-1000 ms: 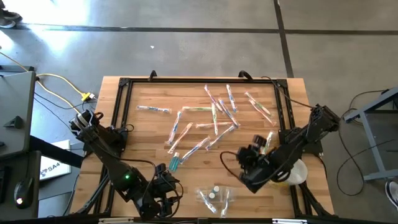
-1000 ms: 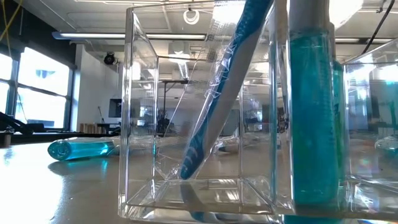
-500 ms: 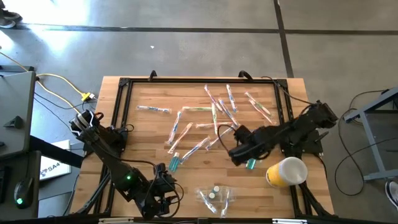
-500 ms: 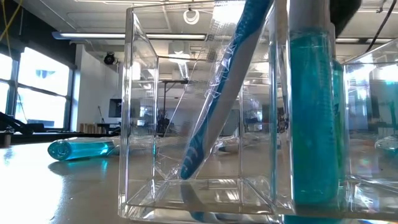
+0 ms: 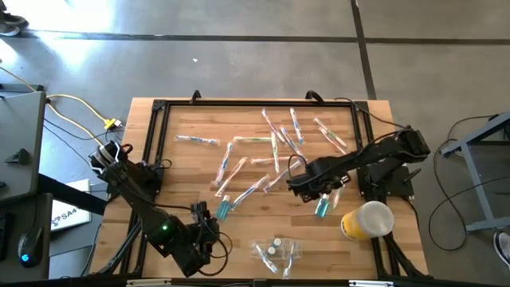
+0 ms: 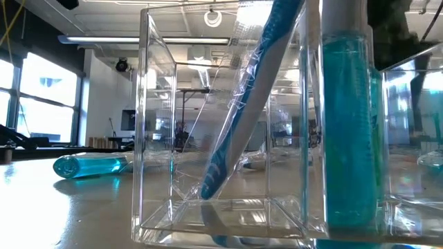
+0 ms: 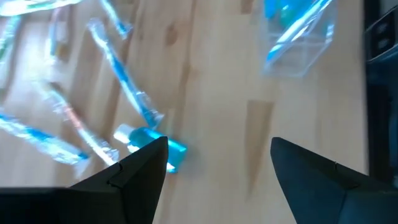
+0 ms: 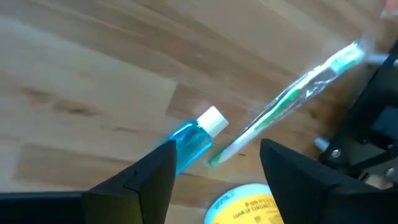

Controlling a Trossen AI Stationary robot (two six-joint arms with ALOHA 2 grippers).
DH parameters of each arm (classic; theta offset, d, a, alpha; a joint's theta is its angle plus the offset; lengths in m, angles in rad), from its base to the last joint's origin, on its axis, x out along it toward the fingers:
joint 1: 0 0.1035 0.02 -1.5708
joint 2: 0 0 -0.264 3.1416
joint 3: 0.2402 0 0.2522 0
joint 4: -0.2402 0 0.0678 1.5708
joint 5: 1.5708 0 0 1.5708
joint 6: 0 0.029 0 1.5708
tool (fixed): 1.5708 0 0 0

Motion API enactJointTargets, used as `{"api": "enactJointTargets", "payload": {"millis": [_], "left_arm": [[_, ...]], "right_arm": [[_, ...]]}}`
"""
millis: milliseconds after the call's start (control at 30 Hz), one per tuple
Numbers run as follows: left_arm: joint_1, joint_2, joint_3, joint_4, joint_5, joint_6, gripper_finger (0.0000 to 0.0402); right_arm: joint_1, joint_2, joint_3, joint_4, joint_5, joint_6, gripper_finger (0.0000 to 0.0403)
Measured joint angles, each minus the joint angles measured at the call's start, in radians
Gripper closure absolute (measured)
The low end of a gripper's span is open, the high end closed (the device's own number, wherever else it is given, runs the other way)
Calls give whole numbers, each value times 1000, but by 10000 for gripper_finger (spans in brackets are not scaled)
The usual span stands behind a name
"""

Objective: Pick & Place toothbrushing station
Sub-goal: Put the mouthwash into the transparent organizer

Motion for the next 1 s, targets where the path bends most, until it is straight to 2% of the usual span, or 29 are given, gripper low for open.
{"api": "enactJointTargets", "payload": {"millis": [400,633,1000], "left_arm": [[1,0,0,-107,-159,1,124],[0,0,1,-114,-165,0,124],[0,0,1,-108,-150,-15,124]], "right_arm": [[-46,0,-251,259,-142,174,226],[-45,-2,-327,475,-163,255,241],[-27,0,-332,531,-132,214,243]]}}
